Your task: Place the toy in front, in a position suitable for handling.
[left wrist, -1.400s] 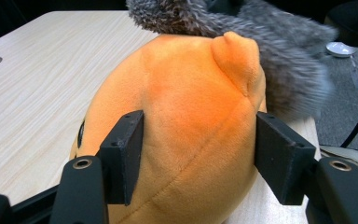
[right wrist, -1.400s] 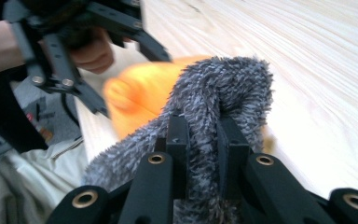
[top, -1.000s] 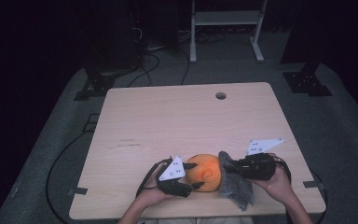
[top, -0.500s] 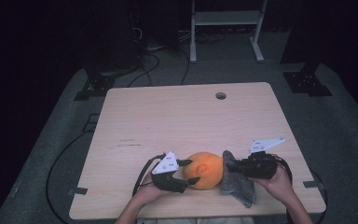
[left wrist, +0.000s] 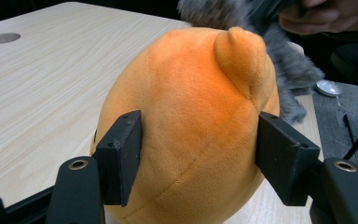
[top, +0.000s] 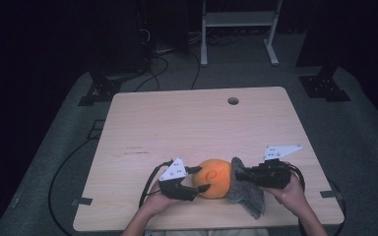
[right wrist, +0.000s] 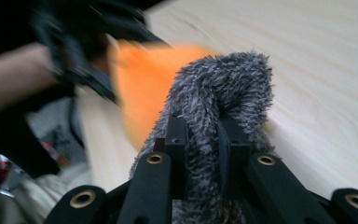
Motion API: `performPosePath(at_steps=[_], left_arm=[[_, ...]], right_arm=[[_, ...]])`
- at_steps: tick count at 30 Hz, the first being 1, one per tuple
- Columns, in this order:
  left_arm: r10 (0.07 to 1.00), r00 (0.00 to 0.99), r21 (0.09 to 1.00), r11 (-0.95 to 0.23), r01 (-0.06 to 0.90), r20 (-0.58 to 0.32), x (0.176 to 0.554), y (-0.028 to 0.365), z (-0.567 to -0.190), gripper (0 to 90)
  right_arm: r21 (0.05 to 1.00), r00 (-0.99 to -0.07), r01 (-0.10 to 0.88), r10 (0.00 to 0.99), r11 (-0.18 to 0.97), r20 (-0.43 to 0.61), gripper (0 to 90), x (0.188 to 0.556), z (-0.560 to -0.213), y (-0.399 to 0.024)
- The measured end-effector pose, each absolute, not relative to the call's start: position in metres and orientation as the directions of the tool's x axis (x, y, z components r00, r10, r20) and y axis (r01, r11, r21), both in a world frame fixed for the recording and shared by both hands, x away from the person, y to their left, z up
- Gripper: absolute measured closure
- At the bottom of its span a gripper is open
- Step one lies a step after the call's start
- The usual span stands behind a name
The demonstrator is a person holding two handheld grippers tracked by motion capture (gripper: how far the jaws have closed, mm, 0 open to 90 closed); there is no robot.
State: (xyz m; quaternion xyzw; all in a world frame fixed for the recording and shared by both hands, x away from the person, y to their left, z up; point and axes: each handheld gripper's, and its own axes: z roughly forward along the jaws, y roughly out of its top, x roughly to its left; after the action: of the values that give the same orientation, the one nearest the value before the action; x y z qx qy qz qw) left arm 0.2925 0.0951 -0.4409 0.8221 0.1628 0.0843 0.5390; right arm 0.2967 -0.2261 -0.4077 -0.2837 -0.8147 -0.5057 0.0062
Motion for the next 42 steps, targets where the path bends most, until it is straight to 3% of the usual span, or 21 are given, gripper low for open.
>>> performPosePath(at_steps=[3, 8, 13, 16, 20, 23, 30, 34, 42], left_arm=[[0.362, 0.932, 0.914, -0.367, 0.172, -0.030, 0.293, 0.094, -0.440, 35.5], [0.384, 0.922, 0.915, -0.348, 0.201, -0.057, 0.295, 0.097, -0.440, 35.5], [0.383, 0.922, 0.918, -0.341, 0.204, -0.063, 0.295, 0.095, -0.440, 34.5], [0.401, 0.915, 0.912, -0.359, 0.200, -0.043, 0.297, 0.094, -0.438, 18.4], [0.388, 0.910, 0.885, -0.358, 0.297, -0.149, 0.307, 0.091, -0.444, 9.3], [0.379, 0.913, 0.893, -0.343, 0.291, -0.152, 0.306, 0.090, -0.447, 16.1], [0.402, 0.916, 0.912, -0.375, 0.169, -0.004, 0.289, 0.076, -0.431, 38.5], [0.418, 0.908, 0.936, -0.314, 0.160, -0.015, 0.286, 0.085, -0.415, 41.1], [0.423, 0.906, 0.918, -0.361, 0.164, 0.004, 0.286, 0.084, -0.421, 41.6]], right_arm=[[0.847, -0.864, 0.435, 0.406, 0.305, 0.297, 76.3, 0.292, -0.400, -0.218], [0.806, -0.850, 0.441, 0.471, 0.395, 0.235, 76.5, 0.296, -0.413, -0.216], [0.832, -0.864, 0.408, 0.455, 0.376, 0.217, 76.5, 0.289, -0.403, -0.211], [0.832, -0.878, 0.385, 0.435, 0.400, 0.197, 76.4, 0.287, -0.402, -0.203], [0.827, -0.869, 0.400, 0.451, 0.395, 0.205, 76.4, 0.289, -0.403, -0.206], [0.841, -0.872, 0.375, 0.457, 0.390, 0.177, 76.3, 0.283, -0.397, -0.201], [0.884, -0.893, 0.282, 0.438, 0.373, 0.101, 75.7, 0.269, -0.379, -0.181], [0.885, -0.870, 0.313, 0.478, 0.346, 0.121, 76.0, 0.275, -0.382, -0.194], [0.877, -0.873, 0.318, 0.472, 0.361, 0.123, 75.8, 0.274, -0.386, -0.186]])
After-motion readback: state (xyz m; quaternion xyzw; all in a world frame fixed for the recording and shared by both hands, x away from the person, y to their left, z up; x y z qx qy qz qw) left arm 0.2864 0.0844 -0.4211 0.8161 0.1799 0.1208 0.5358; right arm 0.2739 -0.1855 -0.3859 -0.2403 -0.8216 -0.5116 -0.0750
